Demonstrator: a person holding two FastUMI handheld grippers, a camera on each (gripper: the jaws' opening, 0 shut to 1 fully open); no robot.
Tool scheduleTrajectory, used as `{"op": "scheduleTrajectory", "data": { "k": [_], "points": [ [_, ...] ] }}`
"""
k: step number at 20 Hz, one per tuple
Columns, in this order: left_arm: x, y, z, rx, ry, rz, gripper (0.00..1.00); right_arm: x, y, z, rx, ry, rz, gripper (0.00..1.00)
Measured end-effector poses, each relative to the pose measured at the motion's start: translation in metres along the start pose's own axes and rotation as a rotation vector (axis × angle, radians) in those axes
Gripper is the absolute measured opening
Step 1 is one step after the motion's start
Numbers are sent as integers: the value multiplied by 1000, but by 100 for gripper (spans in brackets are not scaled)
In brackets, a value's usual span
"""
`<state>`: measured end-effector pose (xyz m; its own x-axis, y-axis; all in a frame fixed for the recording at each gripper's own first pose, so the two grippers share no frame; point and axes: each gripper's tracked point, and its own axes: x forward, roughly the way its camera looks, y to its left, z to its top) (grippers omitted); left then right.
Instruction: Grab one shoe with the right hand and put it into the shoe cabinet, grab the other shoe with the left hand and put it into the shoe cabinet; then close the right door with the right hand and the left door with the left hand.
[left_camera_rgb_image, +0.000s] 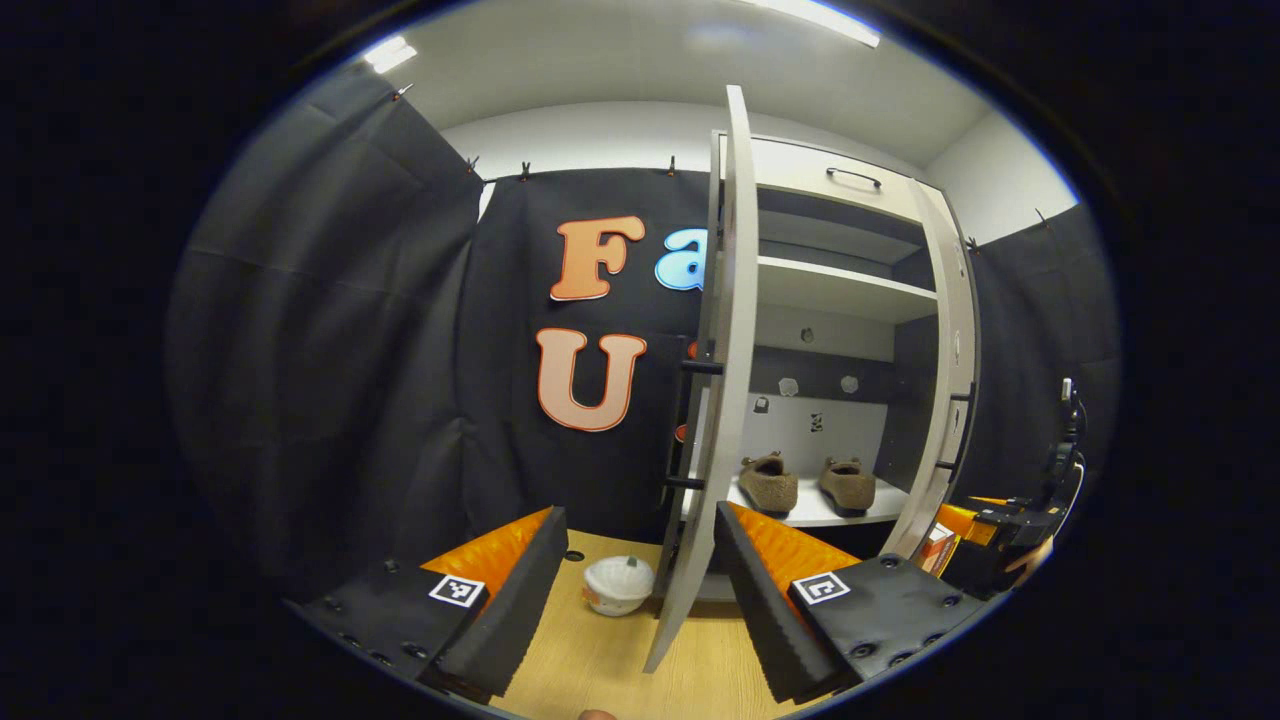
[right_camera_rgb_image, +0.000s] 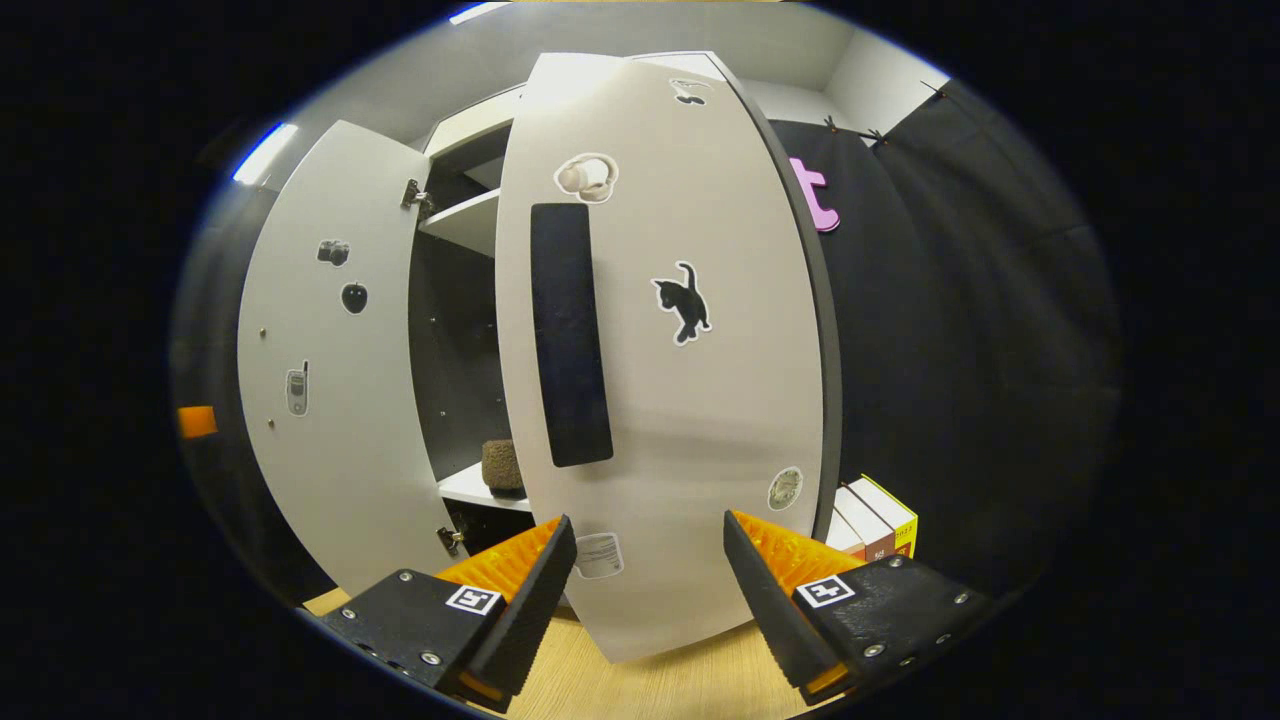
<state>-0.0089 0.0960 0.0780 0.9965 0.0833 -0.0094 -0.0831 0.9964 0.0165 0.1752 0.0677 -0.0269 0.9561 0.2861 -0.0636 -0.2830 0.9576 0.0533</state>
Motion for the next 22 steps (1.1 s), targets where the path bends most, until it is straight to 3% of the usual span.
{"op": "scheduleTrajectory", "data": {
  "k": [9,13,19,20,22],
  "points": [
    [61,31,-49,31,61,-11,97,-14,-2,6,-48,-8,-1,92],
    [78,26,-69,-20,99,-28,99,-22,-6,6,-68,-5,-12,92],
    [87,17,-74,-11,104,-57,99,-31,-17,8,-85,-5,-47,92],
    [88,16,-73,-12,107,-58,94,-33,-19,9,-83,-6,-52,92],
    [90,3,-77,-38,126,-86,96,-35,-22,8,-78,-8,-61,92]
  ]
}}
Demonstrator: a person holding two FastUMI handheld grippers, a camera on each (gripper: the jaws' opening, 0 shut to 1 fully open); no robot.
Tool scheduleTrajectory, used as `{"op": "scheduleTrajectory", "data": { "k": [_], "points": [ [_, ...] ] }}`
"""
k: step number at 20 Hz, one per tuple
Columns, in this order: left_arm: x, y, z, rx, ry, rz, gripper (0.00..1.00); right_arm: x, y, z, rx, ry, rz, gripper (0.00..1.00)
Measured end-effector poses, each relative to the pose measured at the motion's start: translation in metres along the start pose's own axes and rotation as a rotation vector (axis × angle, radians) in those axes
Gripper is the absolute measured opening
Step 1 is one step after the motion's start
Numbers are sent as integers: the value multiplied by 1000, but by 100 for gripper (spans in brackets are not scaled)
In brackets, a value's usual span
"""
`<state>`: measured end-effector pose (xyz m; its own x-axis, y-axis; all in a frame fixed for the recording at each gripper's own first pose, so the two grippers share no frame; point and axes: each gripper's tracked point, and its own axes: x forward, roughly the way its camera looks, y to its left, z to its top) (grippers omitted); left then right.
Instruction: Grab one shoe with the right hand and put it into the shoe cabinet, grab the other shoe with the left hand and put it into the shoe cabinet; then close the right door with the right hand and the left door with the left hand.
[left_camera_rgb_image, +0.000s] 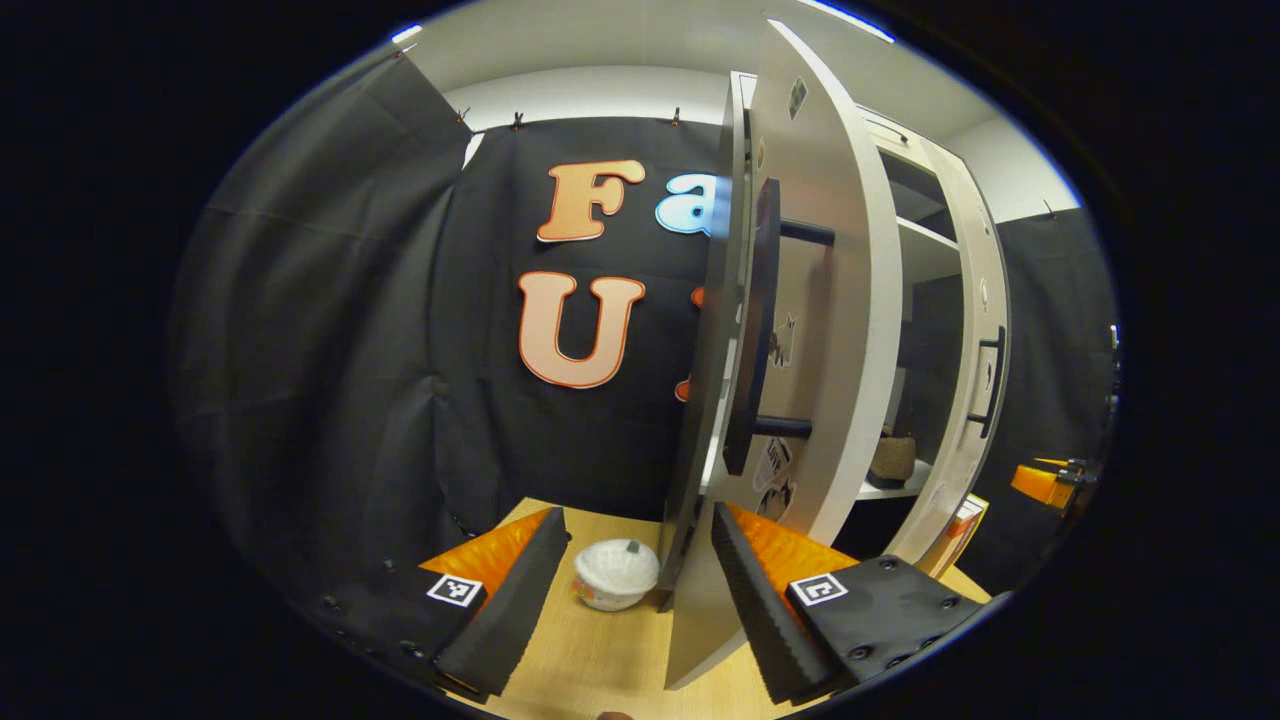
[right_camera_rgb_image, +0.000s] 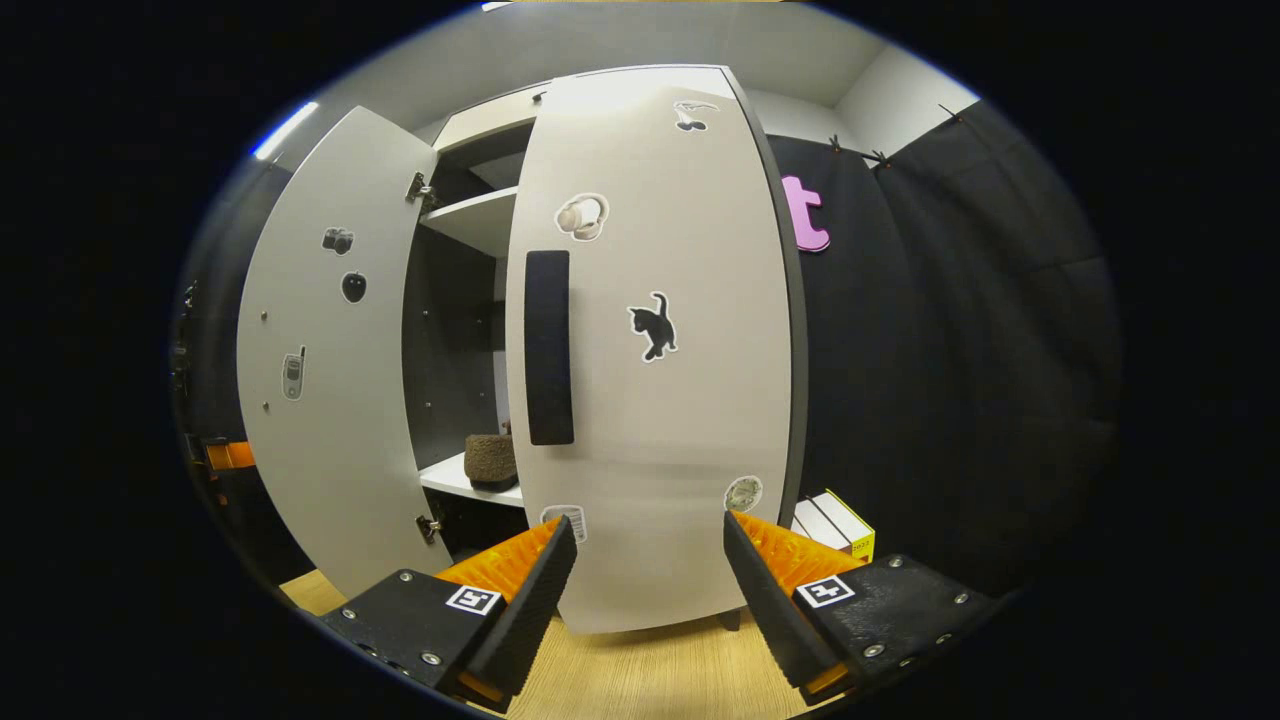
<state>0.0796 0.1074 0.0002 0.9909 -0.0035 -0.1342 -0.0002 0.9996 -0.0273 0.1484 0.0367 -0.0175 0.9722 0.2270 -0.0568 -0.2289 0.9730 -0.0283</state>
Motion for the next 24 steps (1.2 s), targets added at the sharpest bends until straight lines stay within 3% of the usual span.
{"op": "scheduleTrajectory", "data": {
  "k": [1,2,7,9,12,19,23,24],
  "points": [
    [1,-11,-1,-8,2,-26,92,-1,0,0,3,2,-3,92],
    [3,-27,-2,-15,0,-59,95,-3,-2,-1,3,4,-5,92],
    [19,-98,-17,-50,40,-210,92,-20,-15,2,-9,-11,-32,92],
    [25,-119,-18,-8,34,-242,99,-29,-23,4,-16,-20,-50,92],
    [41,-148,-22,-4,39,-291,92,-40,-32,5,-20,-28,-72,92],
    [111,-180,-25,33,26,-277,99,-62,-57,2,-48,-30,-140,92],
    [123,-180,-29,39,17,-272,94,-65,-65,3,-51,-34,-162,92],
    [125,-181,-28,33,14,-273,99,-64,-66,3,-48,-33,-164,92]
  ]
}}
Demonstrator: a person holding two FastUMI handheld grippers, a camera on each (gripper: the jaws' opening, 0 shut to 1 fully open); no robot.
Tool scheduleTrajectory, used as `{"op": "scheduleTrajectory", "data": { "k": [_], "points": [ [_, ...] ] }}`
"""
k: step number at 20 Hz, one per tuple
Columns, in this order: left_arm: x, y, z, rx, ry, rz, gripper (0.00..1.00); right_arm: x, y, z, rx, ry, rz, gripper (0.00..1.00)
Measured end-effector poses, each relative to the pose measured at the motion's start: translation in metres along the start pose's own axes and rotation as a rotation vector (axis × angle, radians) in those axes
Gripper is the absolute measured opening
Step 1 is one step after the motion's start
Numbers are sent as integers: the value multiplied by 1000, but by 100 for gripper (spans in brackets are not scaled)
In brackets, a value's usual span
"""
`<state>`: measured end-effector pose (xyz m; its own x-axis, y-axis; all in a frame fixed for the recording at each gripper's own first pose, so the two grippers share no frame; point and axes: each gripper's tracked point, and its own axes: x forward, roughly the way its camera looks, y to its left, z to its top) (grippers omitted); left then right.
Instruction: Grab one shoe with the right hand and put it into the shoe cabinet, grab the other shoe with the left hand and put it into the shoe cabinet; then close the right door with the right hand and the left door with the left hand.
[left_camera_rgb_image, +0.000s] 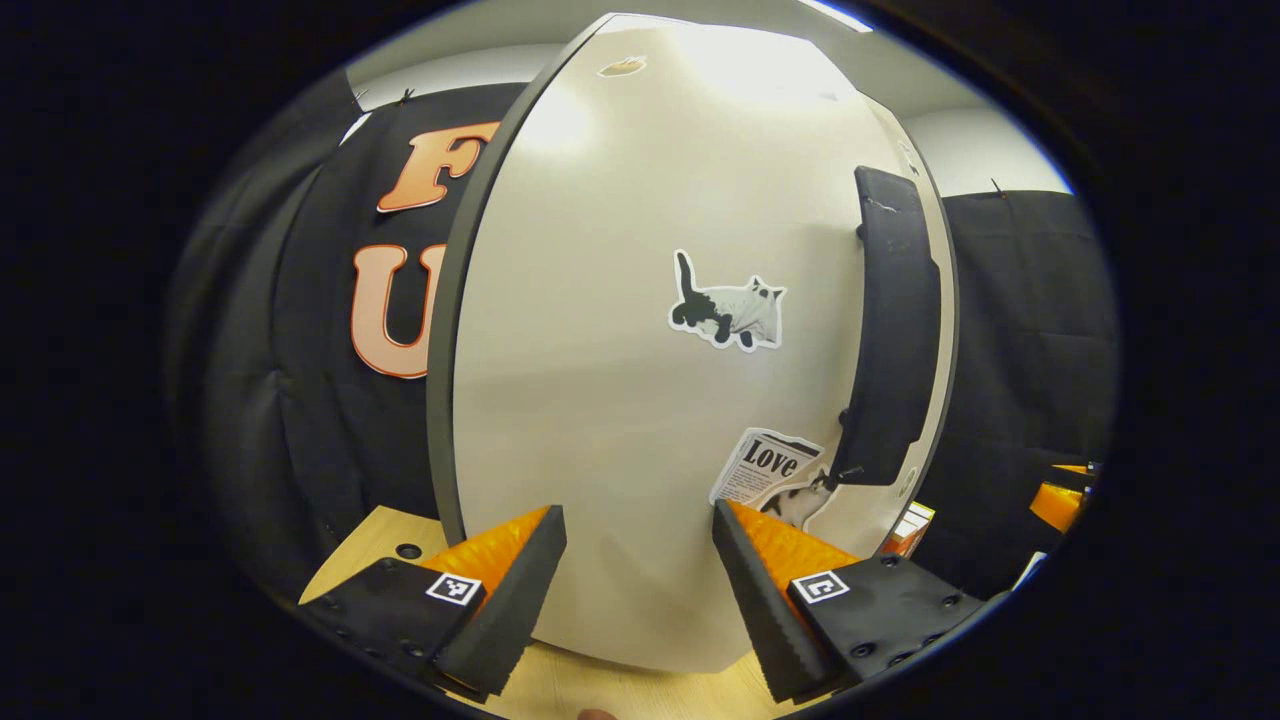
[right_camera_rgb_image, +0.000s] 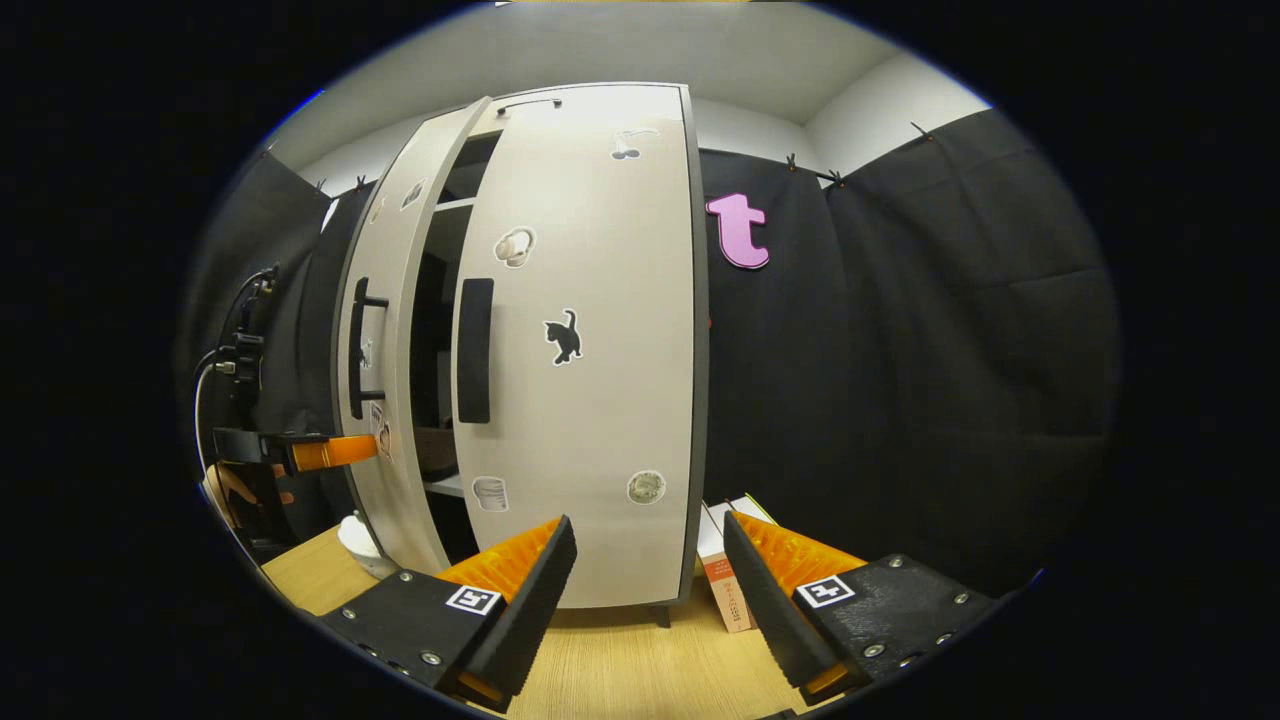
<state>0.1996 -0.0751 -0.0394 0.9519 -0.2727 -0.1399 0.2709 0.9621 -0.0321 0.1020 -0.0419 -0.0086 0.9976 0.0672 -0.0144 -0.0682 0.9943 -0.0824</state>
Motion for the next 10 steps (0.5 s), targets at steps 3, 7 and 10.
{"op": "scheduleTrajectory", "data": {
  "k": [3,7,10],
  "points": [
    [0,0,1,16,3,8,97,8,1,-2,17,11,5,92],
    [-1,0,3,37,9,23,97,19,6,-5,25,24,16,92],
    [1,0,3,35,14,30,97,27,8,-5,35,38,27,92]
  ]
}}
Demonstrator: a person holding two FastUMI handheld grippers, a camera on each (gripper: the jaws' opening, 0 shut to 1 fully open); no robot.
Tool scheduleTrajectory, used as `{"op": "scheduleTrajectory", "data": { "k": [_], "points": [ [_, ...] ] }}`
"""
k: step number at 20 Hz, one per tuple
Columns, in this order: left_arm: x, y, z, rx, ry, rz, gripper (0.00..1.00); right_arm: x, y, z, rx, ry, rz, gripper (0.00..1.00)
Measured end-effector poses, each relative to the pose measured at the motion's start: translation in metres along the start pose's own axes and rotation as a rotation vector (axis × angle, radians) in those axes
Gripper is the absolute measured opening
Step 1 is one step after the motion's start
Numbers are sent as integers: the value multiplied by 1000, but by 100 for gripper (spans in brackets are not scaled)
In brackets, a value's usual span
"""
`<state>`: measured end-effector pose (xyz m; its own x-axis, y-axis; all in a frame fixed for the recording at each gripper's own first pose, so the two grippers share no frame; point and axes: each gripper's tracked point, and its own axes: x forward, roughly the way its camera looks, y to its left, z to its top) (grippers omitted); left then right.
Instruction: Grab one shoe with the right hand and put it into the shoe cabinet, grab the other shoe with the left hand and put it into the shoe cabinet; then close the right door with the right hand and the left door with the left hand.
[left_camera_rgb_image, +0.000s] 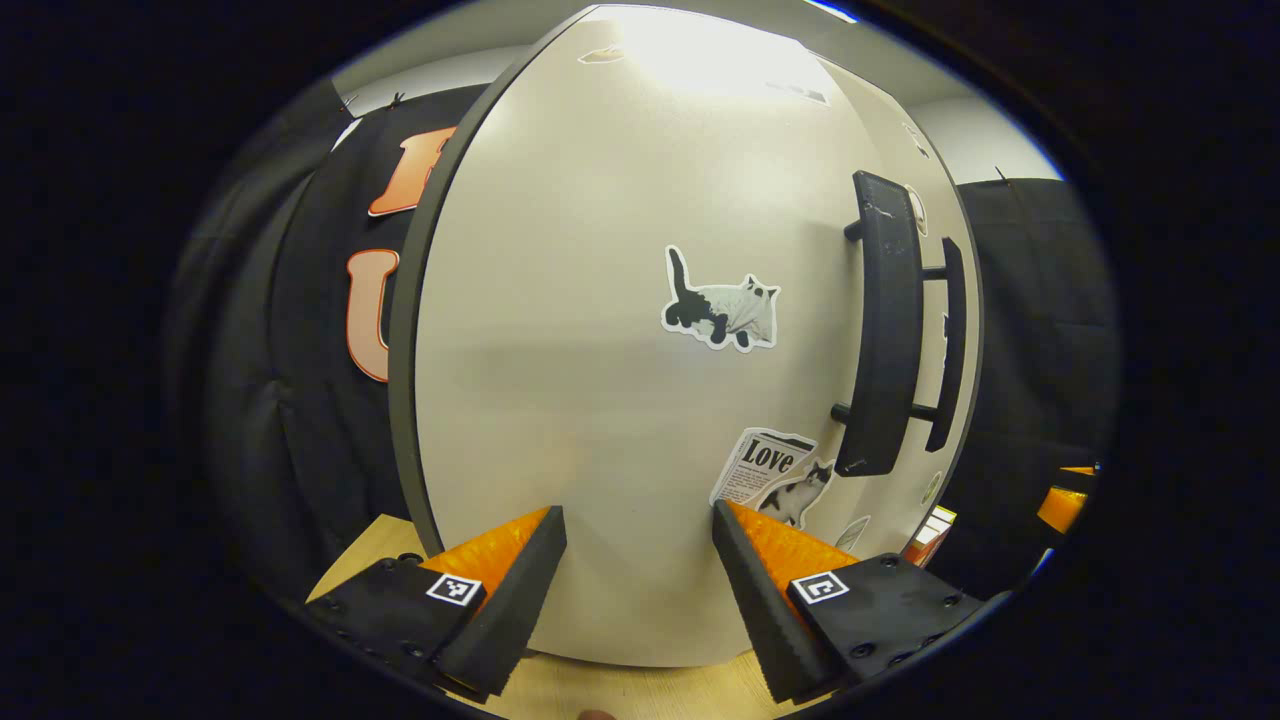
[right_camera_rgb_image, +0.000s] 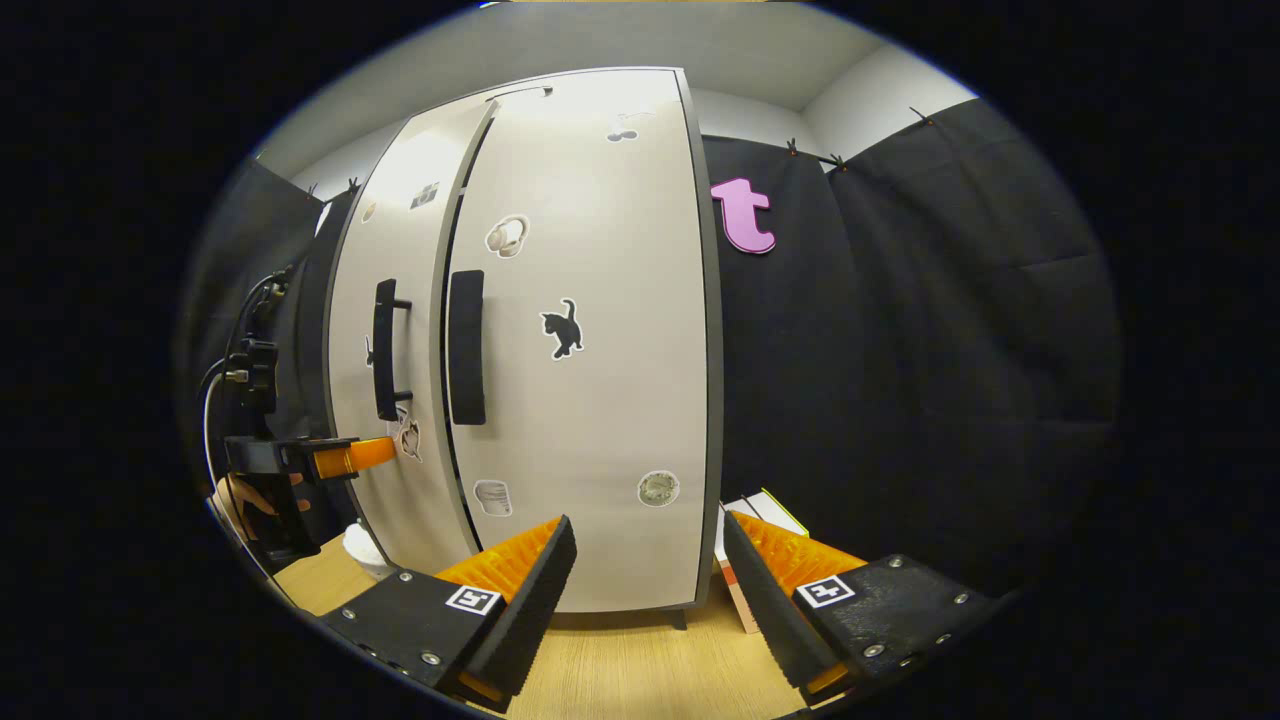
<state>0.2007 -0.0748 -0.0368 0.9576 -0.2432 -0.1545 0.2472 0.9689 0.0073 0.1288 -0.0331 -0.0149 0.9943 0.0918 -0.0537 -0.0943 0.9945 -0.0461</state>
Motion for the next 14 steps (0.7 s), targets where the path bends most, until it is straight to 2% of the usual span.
{"op": "scheduleTrajectory", "data": {
  "k": [2,6,9,14],
  "points": [
    [3,0,-1,1,6,12,99,4,-1,3,6,6,4,92],
    [2,-1,0,9,26,43,97,11,0,16,33,4,30,92],
    [-7,-5,10,13,23,35,97,11,-5,29,15,14,27,92],
    [-61,-3,33,14,32,26,97,-3,-4,63,14,10,44,92]
  ]
}}
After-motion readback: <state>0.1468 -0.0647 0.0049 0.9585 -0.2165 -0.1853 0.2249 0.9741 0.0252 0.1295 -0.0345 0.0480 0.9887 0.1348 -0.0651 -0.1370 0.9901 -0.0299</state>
